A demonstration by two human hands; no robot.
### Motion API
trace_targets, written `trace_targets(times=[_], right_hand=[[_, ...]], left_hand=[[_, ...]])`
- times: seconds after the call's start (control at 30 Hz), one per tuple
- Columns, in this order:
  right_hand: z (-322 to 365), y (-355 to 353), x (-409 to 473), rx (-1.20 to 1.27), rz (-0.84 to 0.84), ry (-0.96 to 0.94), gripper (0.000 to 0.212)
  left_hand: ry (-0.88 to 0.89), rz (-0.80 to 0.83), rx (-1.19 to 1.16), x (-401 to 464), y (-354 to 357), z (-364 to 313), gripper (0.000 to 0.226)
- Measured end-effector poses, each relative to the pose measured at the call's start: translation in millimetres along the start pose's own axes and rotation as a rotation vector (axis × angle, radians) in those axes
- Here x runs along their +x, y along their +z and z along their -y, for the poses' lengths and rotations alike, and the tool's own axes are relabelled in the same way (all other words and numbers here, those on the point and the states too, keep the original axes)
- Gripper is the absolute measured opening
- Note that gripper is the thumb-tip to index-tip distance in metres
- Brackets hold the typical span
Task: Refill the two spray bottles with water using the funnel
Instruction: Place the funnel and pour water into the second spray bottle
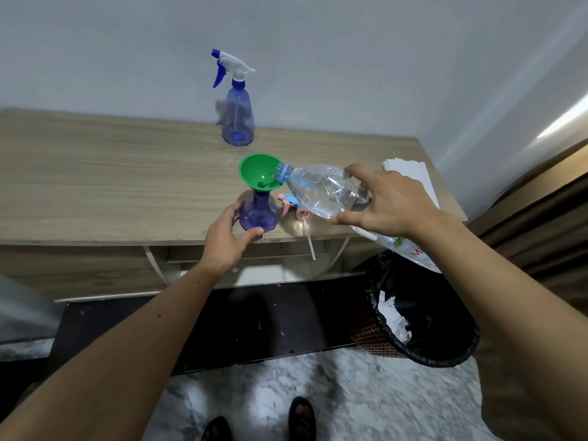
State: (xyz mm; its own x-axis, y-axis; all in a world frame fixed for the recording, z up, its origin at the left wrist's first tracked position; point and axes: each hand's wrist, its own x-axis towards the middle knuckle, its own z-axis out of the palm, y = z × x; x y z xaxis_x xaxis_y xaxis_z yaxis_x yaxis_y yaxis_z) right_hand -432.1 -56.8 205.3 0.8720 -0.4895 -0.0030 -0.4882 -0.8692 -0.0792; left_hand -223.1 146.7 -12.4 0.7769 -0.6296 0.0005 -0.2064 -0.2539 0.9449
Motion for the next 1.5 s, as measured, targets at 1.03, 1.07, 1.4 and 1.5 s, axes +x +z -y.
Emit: trace_targets(times=[1.03, 1.07, 1.4, 1.5], right_hand=[[-15, 20, 49, 0.901, -0.431, 0.234, 0.064], [-18, 22, 56, 0.919, -0.436, 0.241, 0.065], [-36, 42, 121, 1.071, -0.516, 0.265, 0.076], [-39, 46, 134, 1.103, -0.551, 0.265, 0.073]], left_hand=[[0.004, -0.044, -0.016, -8, 4, -5, 0.086], [0.000, -0.048, -0.011, -8, 4, -5, 0.086], [-0.042, -0.044, 0.007, -6, 4, -3, 0.087], [-0.047, -0.046, 0.005, -6, 4, -3, 0.085]])
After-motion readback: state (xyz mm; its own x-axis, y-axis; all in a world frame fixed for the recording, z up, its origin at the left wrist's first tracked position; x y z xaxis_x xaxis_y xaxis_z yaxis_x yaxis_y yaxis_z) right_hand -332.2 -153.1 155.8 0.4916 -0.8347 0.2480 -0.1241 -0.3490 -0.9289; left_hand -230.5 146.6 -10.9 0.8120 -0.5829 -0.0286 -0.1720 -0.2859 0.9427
